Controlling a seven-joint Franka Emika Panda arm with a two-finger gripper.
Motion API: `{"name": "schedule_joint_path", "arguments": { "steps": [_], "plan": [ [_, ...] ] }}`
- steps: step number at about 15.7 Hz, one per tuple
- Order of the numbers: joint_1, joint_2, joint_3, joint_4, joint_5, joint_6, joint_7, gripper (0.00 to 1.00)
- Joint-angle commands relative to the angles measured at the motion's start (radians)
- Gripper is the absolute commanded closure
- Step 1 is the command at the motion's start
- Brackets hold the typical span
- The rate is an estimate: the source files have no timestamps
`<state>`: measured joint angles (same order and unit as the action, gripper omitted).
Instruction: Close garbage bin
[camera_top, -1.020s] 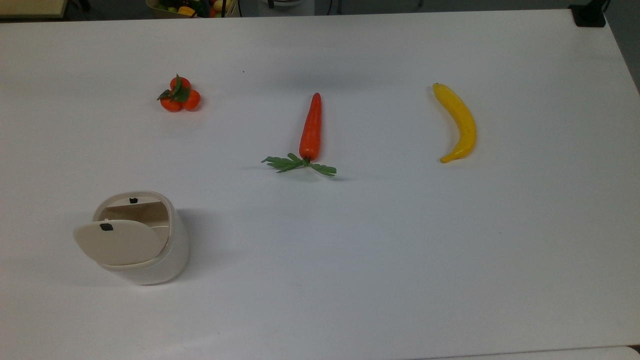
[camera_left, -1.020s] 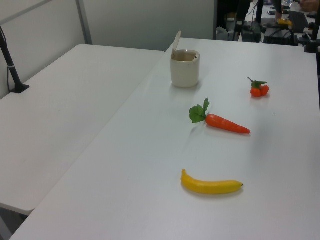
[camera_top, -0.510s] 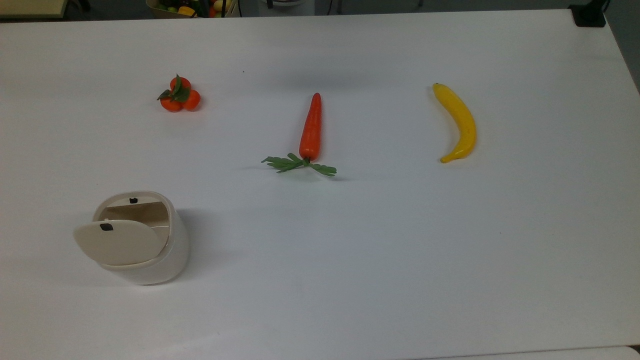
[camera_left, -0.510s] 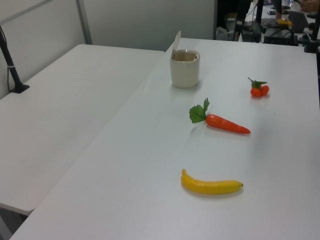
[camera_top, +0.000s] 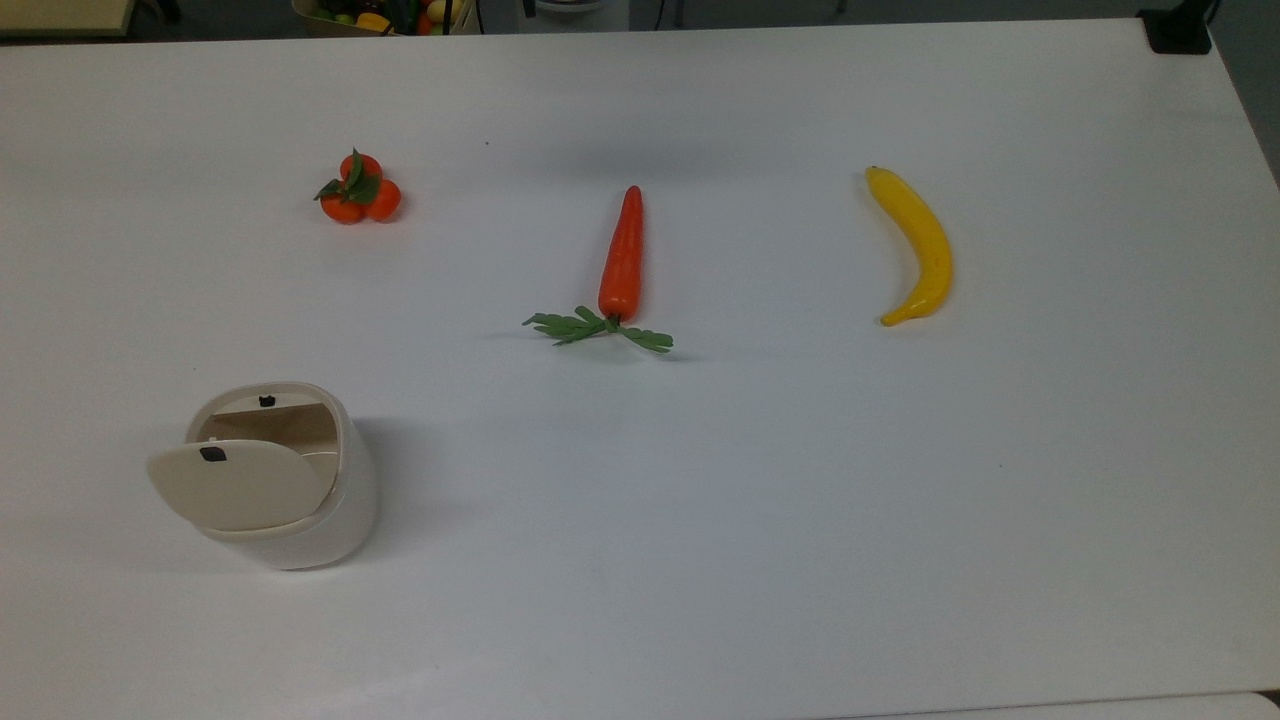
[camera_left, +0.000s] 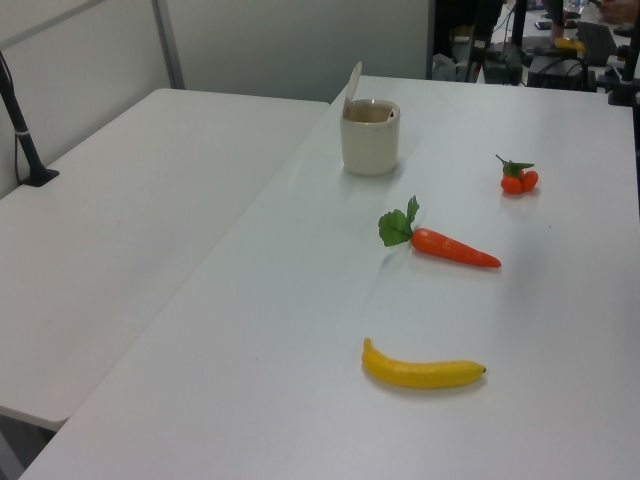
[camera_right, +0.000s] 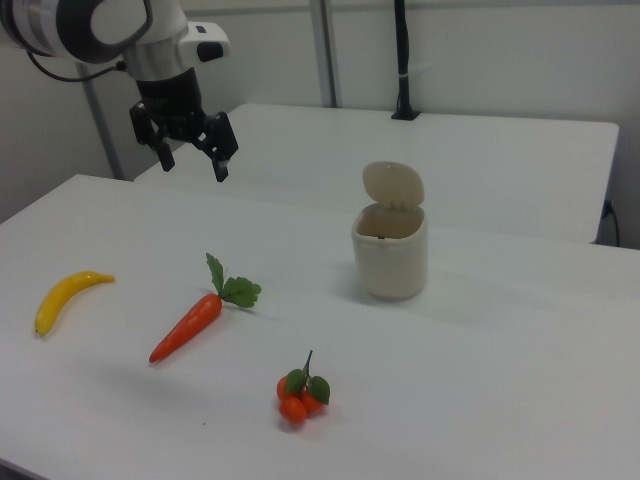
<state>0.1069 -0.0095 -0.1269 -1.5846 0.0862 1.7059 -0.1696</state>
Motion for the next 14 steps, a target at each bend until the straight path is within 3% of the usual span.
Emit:
{"name": "schedule_joint_path", "arguments": {
  "steps": [1,4,6,9,14],
  "plan": [
    [-0.004,-0.015,0.006,-0.020,0.006,0.026,-0.018,0.00],
    [-0.004,-0.012,0.006,-0.020,0.006,0.029,-0.027,0.00],
    [-0.004,-0.013,0.010,-0.021,0.004,0.029,-0.033,0.08],
    [-0.004,-0.013,0.012,-0.021,0.006,0.029,-0.034,0.34],
    [-0.001,-0.012,0.013,-0.025,0.006,0.029,-0.034,0.87]
  ]
}}
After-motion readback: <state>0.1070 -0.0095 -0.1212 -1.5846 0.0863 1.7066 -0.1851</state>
